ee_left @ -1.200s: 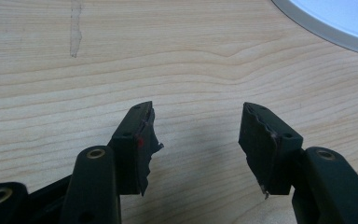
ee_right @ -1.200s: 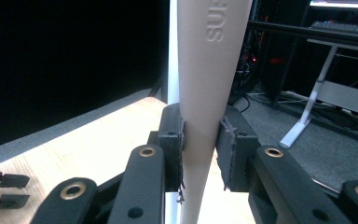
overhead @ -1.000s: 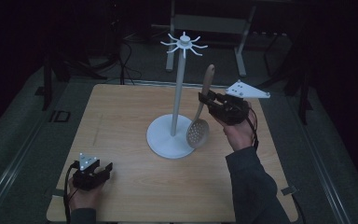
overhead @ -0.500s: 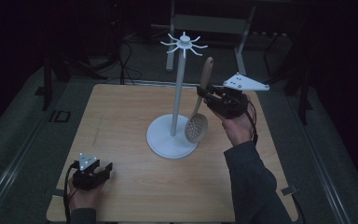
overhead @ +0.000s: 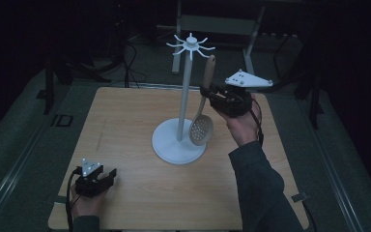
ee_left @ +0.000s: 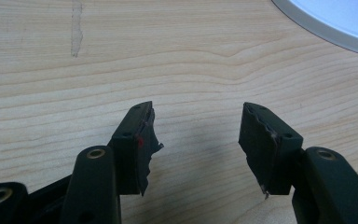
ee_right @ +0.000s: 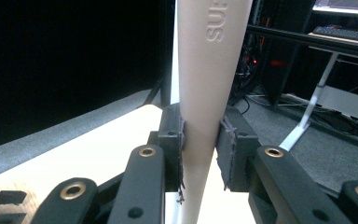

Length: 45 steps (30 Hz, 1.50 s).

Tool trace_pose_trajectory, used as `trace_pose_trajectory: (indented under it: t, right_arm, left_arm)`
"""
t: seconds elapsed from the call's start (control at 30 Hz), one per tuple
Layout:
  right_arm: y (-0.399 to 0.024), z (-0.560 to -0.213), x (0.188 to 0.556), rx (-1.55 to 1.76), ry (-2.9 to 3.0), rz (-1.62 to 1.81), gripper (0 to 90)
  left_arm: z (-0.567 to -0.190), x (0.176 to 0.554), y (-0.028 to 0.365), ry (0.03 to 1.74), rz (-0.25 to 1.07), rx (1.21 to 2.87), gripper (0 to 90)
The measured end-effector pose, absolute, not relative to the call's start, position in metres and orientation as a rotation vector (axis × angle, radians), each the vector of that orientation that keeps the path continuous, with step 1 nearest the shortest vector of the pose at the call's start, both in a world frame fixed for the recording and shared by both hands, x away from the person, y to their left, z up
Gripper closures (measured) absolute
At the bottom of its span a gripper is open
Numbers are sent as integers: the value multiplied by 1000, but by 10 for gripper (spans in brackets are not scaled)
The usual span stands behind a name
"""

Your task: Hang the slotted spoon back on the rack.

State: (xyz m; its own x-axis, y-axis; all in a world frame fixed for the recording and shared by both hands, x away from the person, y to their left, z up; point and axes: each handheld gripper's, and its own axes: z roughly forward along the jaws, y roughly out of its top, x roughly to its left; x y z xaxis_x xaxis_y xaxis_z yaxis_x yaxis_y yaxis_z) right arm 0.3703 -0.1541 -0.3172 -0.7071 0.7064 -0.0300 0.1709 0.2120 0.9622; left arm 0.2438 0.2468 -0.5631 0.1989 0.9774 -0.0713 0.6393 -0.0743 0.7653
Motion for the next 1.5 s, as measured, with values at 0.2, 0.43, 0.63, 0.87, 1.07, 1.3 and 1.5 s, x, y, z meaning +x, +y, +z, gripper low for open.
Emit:
trace_pose_trajectory:
  t: [0.2, 0.43, 0.63, 0.87, 1.07, 1.3, 1.5]
  right_arm:
    - [-151, -315, 374, 817, 2027, 1514, 731]
    - [-147, -314, 378, 825, 2036, 1511, 730]
    - [-144, -313, 379, 826, 2034, 1515, 730]
    - [-141, -312, 382, 837, 2037, 1517, 730]
    - [-138, -313, 384, 842, 2043, 1522, 730]
    - [-135, -313, 386, 851, 2043, 1517, 730]
    - [-134, -313, 388, 855, 2042, 1516, 730]
  left_arm:
    - [-563, 243, 247, 1517, 631, 1791, 454]
    - [-563, 242, 249, 1520, 632, 1792, 454]
    - [-563, 242, 248, 1521, 632, 1792, 454]
    - [-563, 242, 249, 1522, 632, 1788, 454]
    - [-563, 242, 249, 1519, 633, 1788, 453]
    - [-563, 242, 249, 1519, 633, 1788, 454]
    - [-563, 242, 249, 1519, 632, 1789, 453]
